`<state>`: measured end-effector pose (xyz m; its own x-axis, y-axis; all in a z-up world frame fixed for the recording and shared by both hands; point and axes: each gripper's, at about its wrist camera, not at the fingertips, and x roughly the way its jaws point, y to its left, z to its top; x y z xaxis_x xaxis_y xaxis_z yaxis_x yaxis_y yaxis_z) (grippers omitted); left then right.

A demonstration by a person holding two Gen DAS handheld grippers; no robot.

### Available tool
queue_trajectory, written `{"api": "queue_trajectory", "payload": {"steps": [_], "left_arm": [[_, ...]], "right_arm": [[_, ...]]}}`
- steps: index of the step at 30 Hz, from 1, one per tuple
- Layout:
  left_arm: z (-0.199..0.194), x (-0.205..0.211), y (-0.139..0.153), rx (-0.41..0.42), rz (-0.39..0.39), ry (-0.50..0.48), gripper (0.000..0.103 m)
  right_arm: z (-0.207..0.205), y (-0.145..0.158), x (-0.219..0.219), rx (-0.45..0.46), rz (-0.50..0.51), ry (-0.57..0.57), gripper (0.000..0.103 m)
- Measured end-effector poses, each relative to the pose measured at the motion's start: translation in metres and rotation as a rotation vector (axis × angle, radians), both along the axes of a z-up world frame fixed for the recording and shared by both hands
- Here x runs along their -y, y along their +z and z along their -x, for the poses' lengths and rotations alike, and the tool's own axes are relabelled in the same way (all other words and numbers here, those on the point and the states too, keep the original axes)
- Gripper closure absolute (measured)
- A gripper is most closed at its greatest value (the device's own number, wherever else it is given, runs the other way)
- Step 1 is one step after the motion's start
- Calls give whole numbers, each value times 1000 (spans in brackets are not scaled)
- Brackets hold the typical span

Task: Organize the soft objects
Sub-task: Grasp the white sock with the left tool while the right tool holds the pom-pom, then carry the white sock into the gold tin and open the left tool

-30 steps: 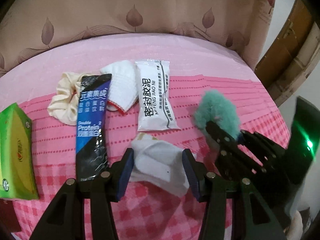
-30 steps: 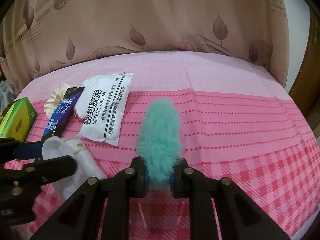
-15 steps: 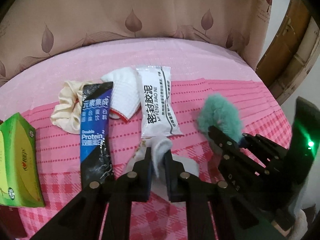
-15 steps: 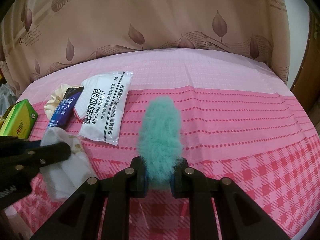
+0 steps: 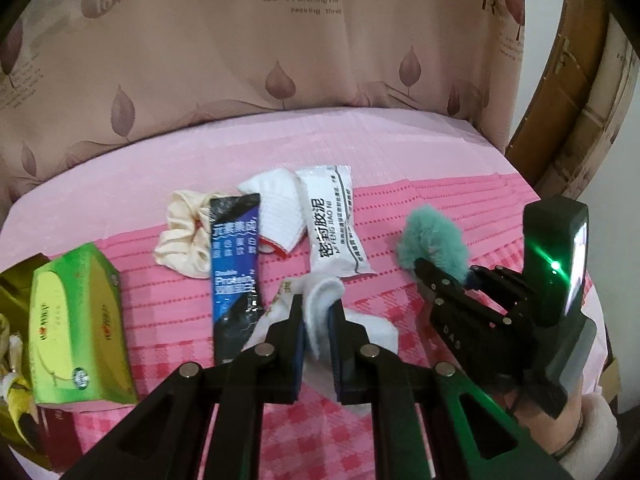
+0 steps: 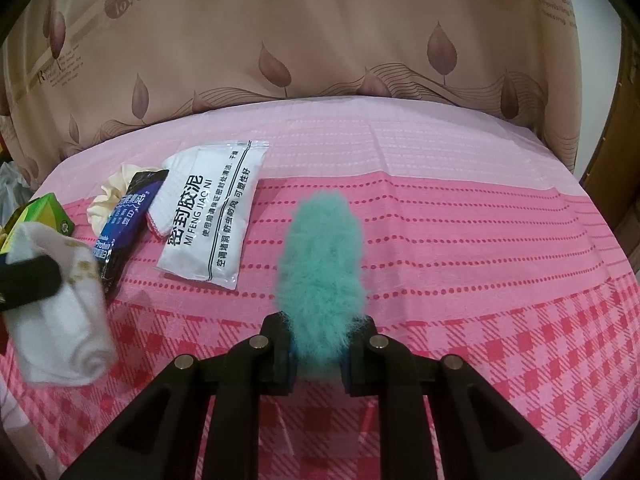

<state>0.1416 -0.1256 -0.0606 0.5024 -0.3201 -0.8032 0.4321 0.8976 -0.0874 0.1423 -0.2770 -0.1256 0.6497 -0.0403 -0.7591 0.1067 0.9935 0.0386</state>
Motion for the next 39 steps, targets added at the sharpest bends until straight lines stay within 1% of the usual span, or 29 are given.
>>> {"api": "queue_trajectory", "payload": {"steps": [2,6,12,16,21,26,33,39], "left_arm": [[4,-4,5,12,-16,3,92],[9,-15,12,23,-13,7,92],[11,-41,26,31,-11,50,92],[11,-61,37,61,-22,78,92],[11,-93,50,93,-33,138,92],[7,-126,57,108,-51,199,92],[3,-175,60,117,-68,300,92],[-4,-221,56,118,-108,393,92]], "right_arm": [[0,0,0,0,0,0,88],[0,0,0,-1,2,0,88],[-1,0,-1,-3,8,1,88],[-2,0,-2,-3,13,2,88],[-2,0,-2,-5,17,4,88],[-2,0,-2,-5,19,3,88],[-2,0,-3,-7,24,4,88],[-2,0,-4,-8,29,5,88]]}}
